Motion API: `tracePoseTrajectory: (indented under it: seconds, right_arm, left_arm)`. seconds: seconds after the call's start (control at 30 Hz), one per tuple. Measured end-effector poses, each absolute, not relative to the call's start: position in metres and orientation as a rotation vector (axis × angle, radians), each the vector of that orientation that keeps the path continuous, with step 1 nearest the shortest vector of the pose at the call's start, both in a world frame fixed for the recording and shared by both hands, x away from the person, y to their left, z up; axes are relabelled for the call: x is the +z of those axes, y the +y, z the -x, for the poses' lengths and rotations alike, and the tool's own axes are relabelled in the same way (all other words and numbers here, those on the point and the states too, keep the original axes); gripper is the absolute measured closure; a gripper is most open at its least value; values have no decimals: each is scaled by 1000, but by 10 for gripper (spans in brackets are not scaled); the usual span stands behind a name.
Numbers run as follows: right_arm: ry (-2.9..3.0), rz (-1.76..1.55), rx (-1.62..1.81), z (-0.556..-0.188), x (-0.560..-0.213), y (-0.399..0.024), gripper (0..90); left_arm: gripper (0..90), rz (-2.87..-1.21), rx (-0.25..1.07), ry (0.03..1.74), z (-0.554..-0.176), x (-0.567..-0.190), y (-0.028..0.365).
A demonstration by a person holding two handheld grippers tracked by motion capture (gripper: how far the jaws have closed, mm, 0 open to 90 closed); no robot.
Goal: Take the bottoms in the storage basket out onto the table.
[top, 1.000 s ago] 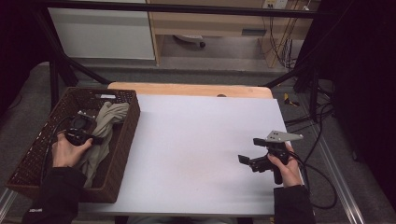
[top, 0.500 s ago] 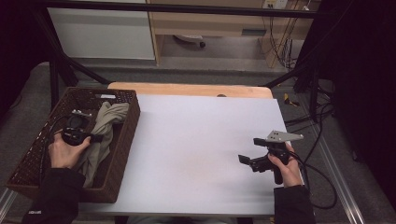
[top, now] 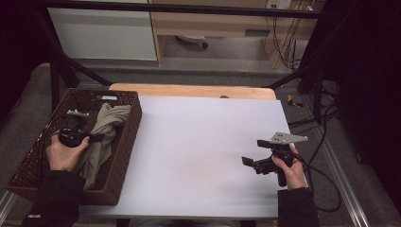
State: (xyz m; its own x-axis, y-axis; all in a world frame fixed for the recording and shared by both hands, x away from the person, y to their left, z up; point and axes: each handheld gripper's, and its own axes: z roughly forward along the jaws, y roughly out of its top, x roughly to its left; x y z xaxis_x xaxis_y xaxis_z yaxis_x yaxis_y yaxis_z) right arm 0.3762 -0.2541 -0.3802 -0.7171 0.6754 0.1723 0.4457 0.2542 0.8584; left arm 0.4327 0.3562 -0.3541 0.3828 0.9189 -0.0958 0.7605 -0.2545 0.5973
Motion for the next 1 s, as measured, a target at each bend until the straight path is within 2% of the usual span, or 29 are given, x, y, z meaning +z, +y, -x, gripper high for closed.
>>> tracePoseTrajectory:
  seconds: [1.0]
  right_arm:
    - [2294, -1052, 1451, -376, -380, -254, 7]
  left_arm:
    - [734, -2068, 397, 1346, -419, -307, 360]
